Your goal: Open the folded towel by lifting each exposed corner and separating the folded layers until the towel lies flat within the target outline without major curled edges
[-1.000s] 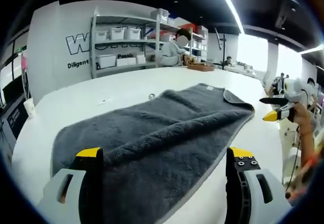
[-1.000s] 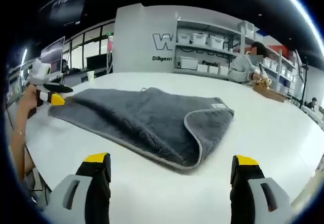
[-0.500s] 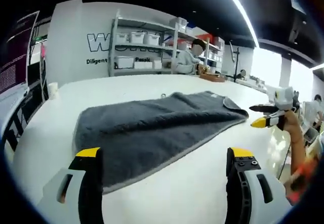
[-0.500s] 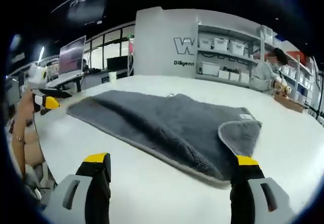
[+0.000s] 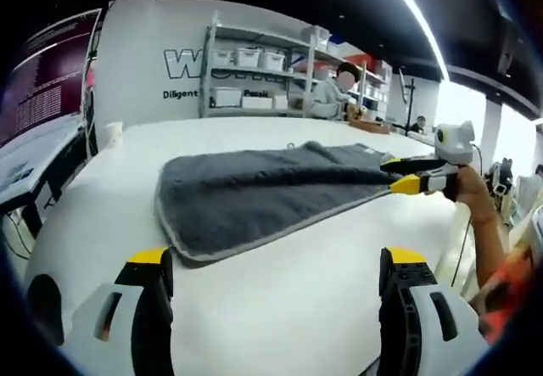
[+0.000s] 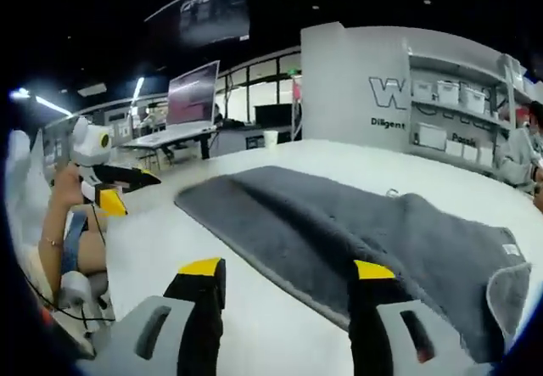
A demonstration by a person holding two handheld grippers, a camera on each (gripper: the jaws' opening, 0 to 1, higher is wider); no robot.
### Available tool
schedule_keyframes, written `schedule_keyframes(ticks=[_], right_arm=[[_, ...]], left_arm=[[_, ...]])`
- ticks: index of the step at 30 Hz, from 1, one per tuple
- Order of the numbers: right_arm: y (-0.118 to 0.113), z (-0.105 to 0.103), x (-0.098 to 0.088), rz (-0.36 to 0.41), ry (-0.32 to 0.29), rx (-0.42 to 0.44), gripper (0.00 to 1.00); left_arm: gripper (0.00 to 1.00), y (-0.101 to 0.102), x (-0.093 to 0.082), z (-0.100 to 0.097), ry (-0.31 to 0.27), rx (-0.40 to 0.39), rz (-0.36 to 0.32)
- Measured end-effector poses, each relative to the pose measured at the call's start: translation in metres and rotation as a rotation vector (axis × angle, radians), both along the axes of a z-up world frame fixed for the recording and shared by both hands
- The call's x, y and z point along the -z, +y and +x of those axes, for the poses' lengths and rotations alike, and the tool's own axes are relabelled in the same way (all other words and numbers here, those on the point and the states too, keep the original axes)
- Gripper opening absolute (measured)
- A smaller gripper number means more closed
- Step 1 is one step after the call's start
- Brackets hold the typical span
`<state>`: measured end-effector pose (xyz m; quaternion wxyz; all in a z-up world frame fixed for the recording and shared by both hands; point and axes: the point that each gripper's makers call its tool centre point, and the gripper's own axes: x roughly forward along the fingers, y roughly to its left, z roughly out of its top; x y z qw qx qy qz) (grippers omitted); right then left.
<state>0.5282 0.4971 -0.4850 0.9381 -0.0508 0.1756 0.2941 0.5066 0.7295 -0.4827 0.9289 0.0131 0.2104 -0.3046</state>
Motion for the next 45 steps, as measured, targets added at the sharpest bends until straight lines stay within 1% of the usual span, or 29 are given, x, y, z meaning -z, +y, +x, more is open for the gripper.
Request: schedule_keyframes(ticks=[4, 5, 7, 10, 12, 14, 15, 17, 19, 22, 27, 40, 45], right_arm=[[0.023, 0.013, 0.008, -0.003, 0.011, -0.059, 0.33], [0.027, 0.015, 0.010, -0.002, 0.015, -0.067, 0.30], [0.038, 0.020, 0.017, -0.007, 0.031, -0.095, 0.26], [0.048, 0.025, 0.031, -0.044, 0.063, -0.118, 0.25], [0.052, 0.026, 0.038, -0.067, 0.077, -0.130, 0.21], [0.055, 0.026, 0.044, -0.078, 0.089, -0.138, 0.12], [0.056, 0.026, 0.046, -0.080, 0.092, -0.138, 0.08], [0.054, 0.027, 0.046, -0.065, 0.094, -0.129, 0.06], [0.053, 0.027, 0.046, -0.059, 0.097, -0.126, 0.00], [0.053, 0.026, 0.046, -0.042, 0.101, -0.131, 0.00], [0.056, 0.023, 0.046, -0.041, 0.097, -0.140, 0.00], [0.070, -0.001, 0.046, -0.039, 0.103, -0.204, 0.00], [0.072, -0.006, 0.046, -0.038, 0.104, -0.216, 0.00]], left_arm=[[0.99, 0.011, 0.001, -0.002, 0.004, -0.021, 0.004], [0.99, 0.012, 0.001, -0.002, 0.003, -0.023, 0.003], [0.99, 0.015, 0.000, -0.003, 0.002, -0.031, 0.000], [0.99, 0.018, 0.001, -0.002, 0.003, -0.036, 0.002], [0.99, 0.020, 0.001, -0.002, 0.005, -0.040, 0.002], [0.99, 0.021, 0.002, -0.002, 0.006, -0.043, 0.003], [0.99, 0.021, 0.002, -0.002, 0.009, -0.045, 0.001], [0.99, 0.021, 0.003, -0.003, 0.010, -0.047, 0.000], [0.99, 0.022, 0.004, -0.003, 0.013, -0.048, 0.002], [0.99, 0.022, 0.004, -0.003, 0.013, -0.050, 0.004], [0.99, 0.020, 0.004, -0.003, 0.014, -0.046, 0.006], [0.99, 0.017, 0.004, -0.003, 0.018, -0.038, 0.021], [0.99, 0.016, 0.005, -0.004, 0.021, -0.036, 0.026]])
